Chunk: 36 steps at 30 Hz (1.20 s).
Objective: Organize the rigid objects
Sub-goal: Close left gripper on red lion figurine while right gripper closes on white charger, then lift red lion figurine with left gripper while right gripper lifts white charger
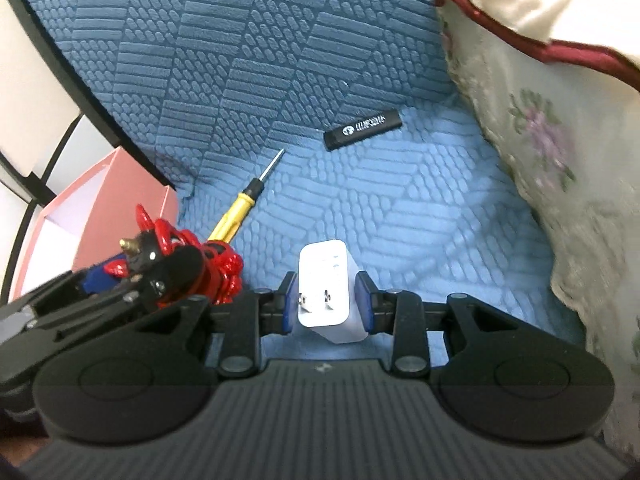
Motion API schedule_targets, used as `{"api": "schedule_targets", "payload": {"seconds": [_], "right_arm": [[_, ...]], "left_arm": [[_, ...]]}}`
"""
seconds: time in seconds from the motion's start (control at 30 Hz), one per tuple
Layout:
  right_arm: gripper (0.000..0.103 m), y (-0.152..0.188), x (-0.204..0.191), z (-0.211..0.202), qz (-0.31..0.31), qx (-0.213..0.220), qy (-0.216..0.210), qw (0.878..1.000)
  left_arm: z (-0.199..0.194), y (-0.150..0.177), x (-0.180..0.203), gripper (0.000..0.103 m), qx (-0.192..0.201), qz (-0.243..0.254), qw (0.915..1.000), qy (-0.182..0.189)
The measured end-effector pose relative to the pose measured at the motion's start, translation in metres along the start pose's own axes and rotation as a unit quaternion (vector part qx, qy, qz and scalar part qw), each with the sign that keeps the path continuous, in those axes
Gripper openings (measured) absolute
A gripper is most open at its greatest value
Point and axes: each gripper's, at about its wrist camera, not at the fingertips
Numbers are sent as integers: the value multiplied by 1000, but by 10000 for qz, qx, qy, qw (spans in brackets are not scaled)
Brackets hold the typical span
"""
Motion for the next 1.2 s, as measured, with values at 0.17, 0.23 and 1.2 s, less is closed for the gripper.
{"api": "schedule_targets", "payload": {"seconds": [0.17,0.23,1.2], "right_arm": [[34,15,3,-16,33,56,-1,10000],[33,19,6,-21,81,89,-3,9999],[50,21,20,-22,429,120,-188,9988]], "left_arm": [[-11,19,8,61,-120,-181,9997,65],[-14,24,13,61,-150,-175,9997,91],[-17,50,16,70,-408,-420,9982,118]]}}
Point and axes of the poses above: each gripper's, at about its wrist camera, not at the fingertips, and z roughly the way its jaws point, x to its right, y to its underside, and after that the axes turned 10 degrees about y, right-handed
